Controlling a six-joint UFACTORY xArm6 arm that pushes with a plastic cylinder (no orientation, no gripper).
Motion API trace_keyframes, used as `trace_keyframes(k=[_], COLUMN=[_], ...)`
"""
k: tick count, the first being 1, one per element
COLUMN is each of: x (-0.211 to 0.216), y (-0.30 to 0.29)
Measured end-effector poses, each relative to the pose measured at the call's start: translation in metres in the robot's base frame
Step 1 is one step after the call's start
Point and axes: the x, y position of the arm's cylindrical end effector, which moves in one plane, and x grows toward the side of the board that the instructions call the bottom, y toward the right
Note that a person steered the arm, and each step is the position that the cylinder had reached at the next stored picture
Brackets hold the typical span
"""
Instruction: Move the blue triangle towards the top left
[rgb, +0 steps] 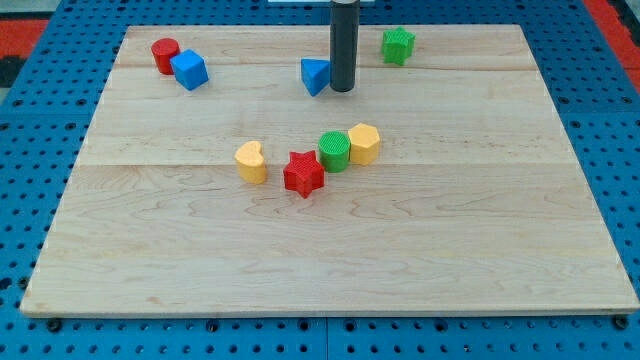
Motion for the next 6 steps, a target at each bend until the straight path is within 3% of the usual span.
trace_keyframes(k=[2,3,4,5,6], x=[-0.012,-0.054,-0.068,-0.07,-0.022], y=[-0.011,-0.089,-0.176,-0.154,-0.067])
